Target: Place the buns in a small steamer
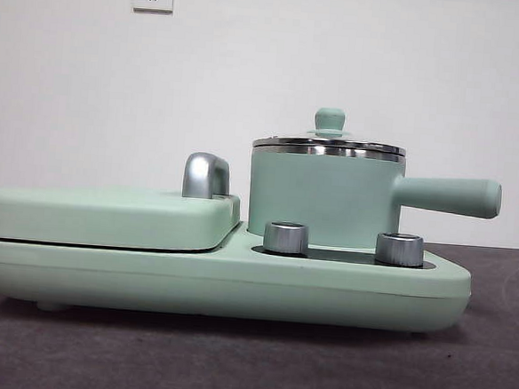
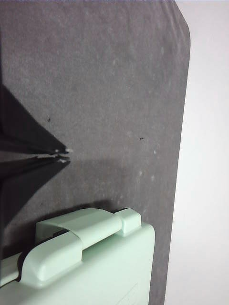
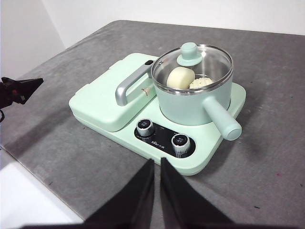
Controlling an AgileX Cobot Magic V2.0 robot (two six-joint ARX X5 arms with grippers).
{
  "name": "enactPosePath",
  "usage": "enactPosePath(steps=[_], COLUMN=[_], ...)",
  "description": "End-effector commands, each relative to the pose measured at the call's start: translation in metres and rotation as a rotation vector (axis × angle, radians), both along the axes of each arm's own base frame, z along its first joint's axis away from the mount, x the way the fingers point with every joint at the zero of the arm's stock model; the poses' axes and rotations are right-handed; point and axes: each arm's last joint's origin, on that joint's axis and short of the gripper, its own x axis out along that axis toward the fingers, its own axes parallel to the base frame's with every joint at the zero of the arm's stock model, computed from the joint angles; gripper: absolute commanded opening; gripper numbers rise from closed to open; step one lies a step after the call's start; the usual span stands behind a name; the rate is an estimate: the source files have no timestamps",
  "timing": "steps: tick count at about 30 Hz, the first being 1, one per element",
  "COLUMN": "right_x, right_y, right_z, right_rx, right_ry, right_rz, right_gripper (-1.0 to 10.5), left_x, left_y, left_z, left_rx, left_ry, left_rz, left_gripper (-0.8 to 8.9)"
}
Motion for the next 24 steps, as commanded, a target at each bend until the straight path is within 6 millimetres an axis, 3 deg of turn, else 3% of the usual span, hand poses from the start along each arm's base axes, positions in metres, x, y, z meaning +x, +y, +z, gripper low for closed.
enactPosePath(steps=[1, 6, 11, 19, 24], right_x=[-0.001, 0.0, 0.017, 0.071, 0.088], right_y=[-0.001, 0.0, 0.012, 0.016, 0.01], right_z=[0.003, 0.003, -0.012, -0.076, -0.114], right_rx=[0.008, 0.008, 0.017, -0.02, -0.039], right_ry=[-0.016, -0.017, -0.027, -0.071, -0.055], right_rz=[0.011, 0.009, -0.119, -0.512, -0.638], right_gripper=[0.2, 0.2, 0.2, 0.2, 0.2], left_x=[0.001, 0.001, 0.001, 0.001, 0.001], left_y=[0.0, 0.0, 0.0, 0.0, 0.0], left_z=[-0.005, -0.005, -0.005, -0.005, -0.005], left_rx=[0.011, 0.011, 0.011, 0.011, 0.011], left_ry=[0.003, 0.003, 0.002, 0.002, 0.002], left_rz=[0.003, 0.003, 0.003, 0.003, 0.003], left_gripper=[0.12, 0.12, 0.12, 0.12, 0.12])
